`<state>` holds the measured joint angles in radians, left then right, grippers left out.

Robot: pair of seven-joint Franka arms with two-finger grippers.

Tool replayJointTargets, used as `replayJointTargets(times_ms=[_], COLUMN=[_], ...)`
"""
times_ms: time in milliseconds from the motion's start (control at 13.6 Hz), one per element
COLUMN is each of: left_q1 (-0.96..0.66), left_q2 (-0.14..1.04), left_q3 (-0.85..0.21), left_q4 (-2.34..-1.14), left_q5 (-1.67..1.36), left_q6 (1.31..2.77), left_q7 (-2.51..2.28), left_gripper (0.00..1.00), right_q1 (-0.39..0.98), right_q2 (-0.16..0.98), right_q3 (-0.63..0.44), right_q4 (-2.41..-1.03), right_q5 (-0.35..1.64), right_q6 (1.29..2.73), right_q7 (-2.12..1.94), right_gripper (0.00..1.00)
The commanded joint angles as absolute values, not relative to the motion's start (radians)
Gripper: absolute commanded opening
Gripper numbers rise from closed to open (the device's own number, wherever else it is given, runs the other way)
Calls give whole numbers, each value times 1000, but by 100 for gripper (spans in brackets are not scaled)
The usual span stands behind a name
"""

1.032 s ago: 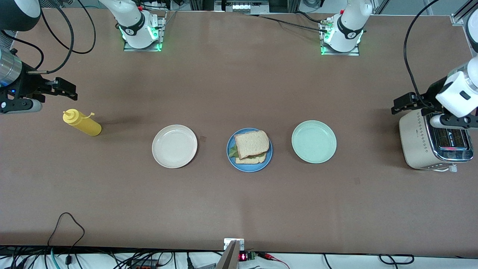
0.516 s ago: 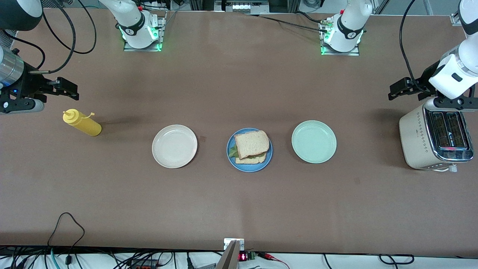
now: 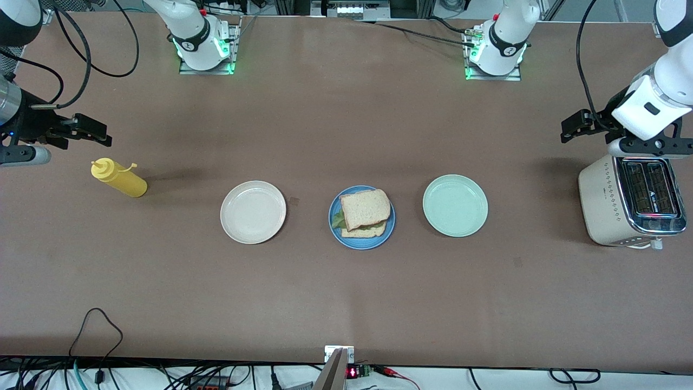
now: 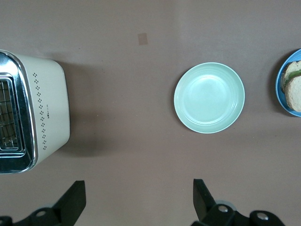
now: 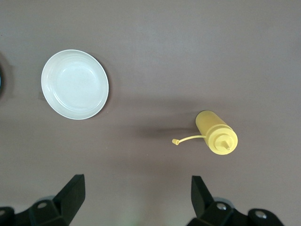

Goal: Make sandwich in blue plate with both arms

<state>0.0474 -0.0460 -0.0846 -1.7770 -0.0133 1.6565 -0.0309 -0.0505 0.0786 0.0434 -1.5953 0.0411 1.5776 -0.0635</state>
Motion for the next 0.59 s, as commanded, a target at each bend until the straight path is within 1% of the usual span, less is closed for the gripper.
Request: replayJointTargets(times_ms=[0,516], left_q1=[57,61], left_q2=[-77,-78], left_q3=[-92,-92], left_q4=[-1804,-1802], left_q5=[11,11], left_q6=[1655,1644], left_q7=[-43,-41], left_gripper=[100,100], right_q1=[-52,-51], right_q2=[75,75], right_q3=[49,51], right_q4=[-1586,-1588], right_q5=[48,49], right_q6=[1563,1563], right_q7=[-64,-64], right_gripper=[100,100])
